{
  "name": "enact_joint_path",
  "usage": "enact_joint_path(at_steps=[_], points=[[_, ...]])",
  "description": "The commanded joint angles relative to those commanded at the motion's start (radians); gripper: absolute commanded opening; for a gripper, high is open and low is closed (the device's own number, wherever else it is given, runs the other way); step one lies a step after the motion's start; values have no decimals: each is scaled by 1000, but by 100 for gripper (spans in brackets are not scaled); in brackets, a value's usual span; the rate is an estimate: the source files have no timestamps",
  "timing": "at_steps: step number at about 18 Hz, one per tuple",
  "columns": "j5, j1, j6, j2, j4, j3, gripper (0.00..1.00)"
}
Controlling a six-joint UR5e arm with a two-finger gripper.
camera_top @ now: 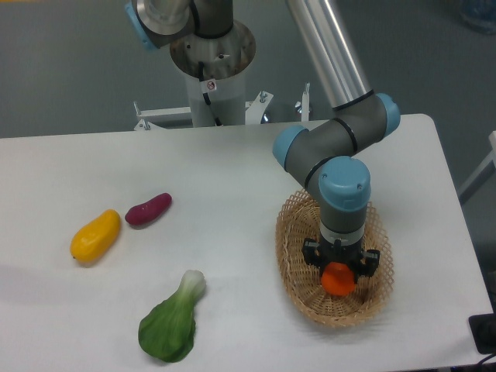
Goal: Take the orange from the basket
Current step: 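Lift the held orange up out of the basket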
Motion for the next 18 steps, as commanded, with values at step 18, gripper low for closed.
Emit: enact_joint_path(at_steps=[18], points=[[-193,-23,-158,261,-126,49,59]])
